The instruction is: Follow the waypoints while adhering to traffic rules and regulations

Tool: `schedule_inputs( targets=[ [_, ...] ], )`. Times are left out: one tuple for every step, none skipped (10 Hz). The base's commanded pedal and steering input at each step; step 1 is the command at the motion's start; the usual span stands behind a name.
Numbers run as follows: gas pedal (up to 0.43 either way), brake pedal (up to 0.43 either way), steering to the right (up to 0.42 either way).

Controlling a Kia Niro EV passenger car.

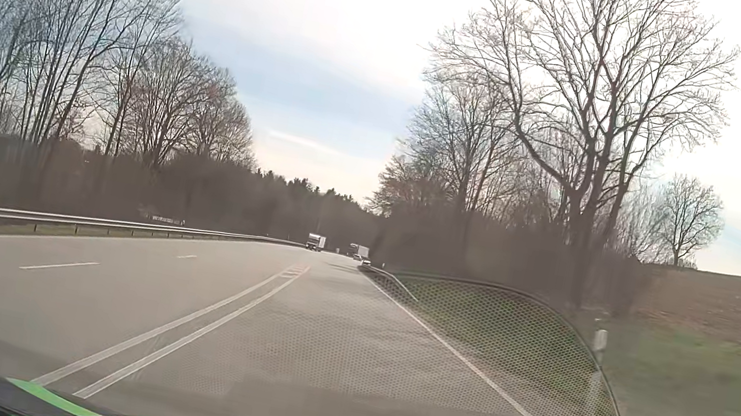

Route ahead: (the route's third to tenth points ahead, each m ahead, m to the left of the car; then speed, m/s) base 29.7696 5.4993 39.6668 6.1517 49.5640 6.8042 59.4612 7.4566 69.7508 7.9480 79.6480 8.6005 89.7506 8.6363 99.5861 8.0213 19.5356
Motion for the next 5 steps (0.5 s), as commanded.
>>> schedule_inputs(
  targets=[
    [0.067,0.0,-0.01],
    [0.067,0.0,-0.008],
    [0.067,0.0,-0.008],
    [0.067,0.0,-0.007],
    [0.067,0.0,-0.006]
  ],
)
